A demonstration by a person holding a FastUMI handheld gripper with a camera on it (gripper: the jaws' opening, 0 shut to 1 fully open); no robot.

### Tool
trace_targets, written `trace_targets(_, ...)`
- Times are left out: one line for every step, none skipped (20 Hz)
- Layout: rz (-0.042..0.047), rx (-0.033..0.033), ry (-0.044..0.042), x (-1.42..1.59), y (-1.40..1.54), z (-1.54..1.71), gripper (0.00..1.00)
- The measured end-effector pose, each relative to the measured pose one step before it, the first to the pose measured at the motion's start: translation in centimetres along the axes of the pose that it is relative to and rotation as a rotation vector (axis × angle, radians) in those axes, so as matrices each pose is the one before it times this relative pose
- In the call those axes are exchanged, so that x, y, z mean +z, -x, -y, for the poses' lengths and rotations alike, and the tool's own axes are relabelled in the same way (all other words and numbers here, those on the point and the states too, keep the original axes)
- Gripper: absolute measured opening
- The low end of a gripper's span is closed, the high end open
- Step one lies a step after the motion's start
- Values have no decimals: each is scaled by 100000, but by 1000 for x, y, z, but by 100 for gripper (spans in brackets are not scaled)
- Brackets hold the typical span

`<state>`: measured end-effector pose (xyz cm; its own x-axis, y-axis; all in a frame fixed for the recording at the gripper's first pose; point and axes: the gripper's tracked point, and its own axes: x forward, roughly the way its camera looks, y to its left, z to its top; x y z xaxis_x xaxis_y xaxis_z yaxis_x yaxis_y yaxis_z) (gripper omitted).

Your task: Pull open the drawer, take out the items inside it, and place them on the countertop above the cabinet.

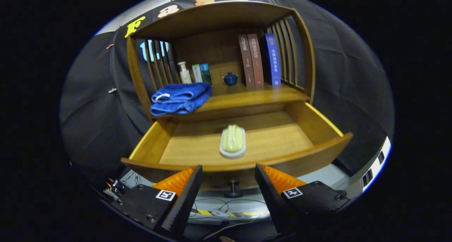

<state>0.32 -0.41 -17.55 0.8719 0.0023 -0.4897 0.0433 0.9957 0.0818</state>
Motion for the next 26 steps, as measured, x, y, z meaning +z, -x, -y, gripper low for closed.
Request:
trace_targets(2051, 1029, -304, 1877, -797, -216, 97)
trace_targets(1114, -126, -71, 1501, -1002, -73, 97)
trace_targets(-258, -72, 93, 1089, -1132, 64, 97)
trace_targets(-1244, 41, 491, 798, -1310, -47, 98)
trace_targets(-2174, -329, 878, 470, -1363, 99, 99)
trace_targets(-3250, -49, 940, 106, -1423, 74, 99)
trace_targets(-3172, 469, 184, -65, -1352, 25, 99)
trace_targets(-3890, 507, -165, -225, -1473, -134, 99)
trace_targets(-3980, -407, 362, -291, -1352, 232, 99)
trace_targets(-4060, -264, 533, -435, -1295, 246, 99)
trace_targets(-4518, -367, 465, -493, -1265, 153, 99)
trace_targets(-4684, -110, 480, -356, -1090, 113, 100)
trace_targets(-4715, 186, 360, -375, -958, 49, 100)
trace_targets(-3080, -107, -32, -166, -842, 106, 100)
trace_targets(-3074, -389, -191, -178, -851, 176, 100)
trace_targets(-4333, -629, -28, -394, -621, 197, 99)
trace_targets(-3705, -220, -674, -227, -388, 187, 100)
trace_targets(-2626, -827, -686, -171, -532, 165, 99)
trace_targets(-2354, -543, -605, -57, -451, 126, 99)
trace_targets(-2745, -315, -289, -169, -430, 220, 99)
trace_targets(-3262, -26, -68, -303, -414, -4, 100)
trace_targets(-2965, -350, -231, -359, -436, 81, 99)
trace_targets(-2795, -724, 237, -243, -389, 134, 98)
trace_targets(-2547, -639, 437, -337, -379, 94, 98)
trace_targets(-2406, -865, 944, -315, -130, 78, 97)
trace_targets(-1453, -390, 291, -186, -167, 86, 94)
